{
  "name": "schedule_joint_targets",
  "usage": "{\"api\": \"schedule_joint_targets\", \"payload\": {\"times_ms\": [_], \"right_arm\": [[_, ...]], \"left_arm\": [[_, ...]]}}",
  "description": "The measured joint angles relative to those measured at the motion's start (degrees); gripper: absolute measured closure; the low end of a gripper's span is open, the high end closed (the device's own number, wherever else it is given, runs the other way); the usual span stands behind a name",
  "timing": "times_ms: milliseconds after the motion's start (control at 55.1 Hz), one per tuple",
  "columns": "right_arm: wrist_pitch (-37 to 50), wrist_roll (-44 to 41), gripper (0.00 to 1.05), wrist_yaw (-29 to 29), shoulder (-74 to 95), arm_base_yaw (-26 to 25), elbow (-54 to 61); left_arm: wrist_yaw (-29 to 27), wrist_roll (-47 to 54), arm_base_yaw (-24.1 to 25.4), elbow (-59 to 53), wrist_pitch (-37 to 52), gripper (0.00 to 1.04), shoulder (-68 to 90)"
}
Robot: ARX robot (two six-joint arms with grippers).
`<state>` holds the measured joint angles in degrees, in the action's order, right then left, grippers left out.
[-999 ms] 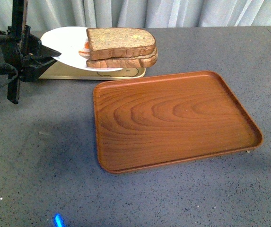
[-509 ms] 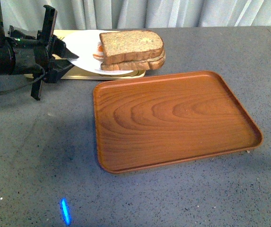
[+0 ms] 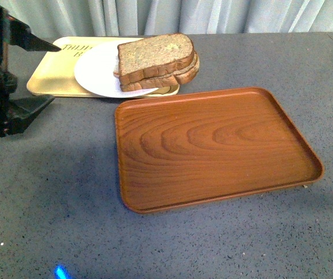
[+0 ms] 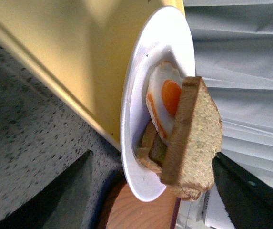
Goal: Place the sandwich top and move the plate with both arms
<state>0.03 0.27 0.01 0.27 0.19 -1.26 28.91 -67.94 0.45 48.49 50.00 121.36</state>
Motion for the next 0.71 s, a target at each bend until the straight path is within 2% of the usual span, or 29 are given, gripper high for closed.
{"api": "schedule_joint_targets", "payload": {"times_ms": [54,345,436,509,545,654,708], "right_arm": [[0.0,0.0,0.09,0.0,0.0,0.0,0.0],[0.0,0.0,0.09,0.0,0.0,0.0,0.0],[0.0,0.0,0.09,0.0,0.0,0.0,0.0],[0.0,0.0,0.09,0.0,0.0,0.0,0.0],[0.0,0.0,0.09,0.0,0.0,0.0,0.0],[0.0,0.0,0.09,0.1,0.0,0.0,0.0],[0.0,0.0,0.09,0.1,0.0,0.0,0.0]], "left_arm": [[0.6,0.9,0.8,-3.4,1.4,0.07,-2.4],[6.3,7.0,6.3,-25.2,7.4,0.09,-21.0],[6.9,9.8,6.2,-32.2,7.8,0.09,-29.0],[7.3,11.0,5.8,-33.7,7.8,0.09,-31.5],[3.9,14.0,4.9,-34.4,10.3,0.12,-31.2],[-10.9,26.9,1.3,-38.7,22.6,0.34,-29.4],[-16.0,34.8,0.3,-40.5,26.3,0.44,-30.5]]}}
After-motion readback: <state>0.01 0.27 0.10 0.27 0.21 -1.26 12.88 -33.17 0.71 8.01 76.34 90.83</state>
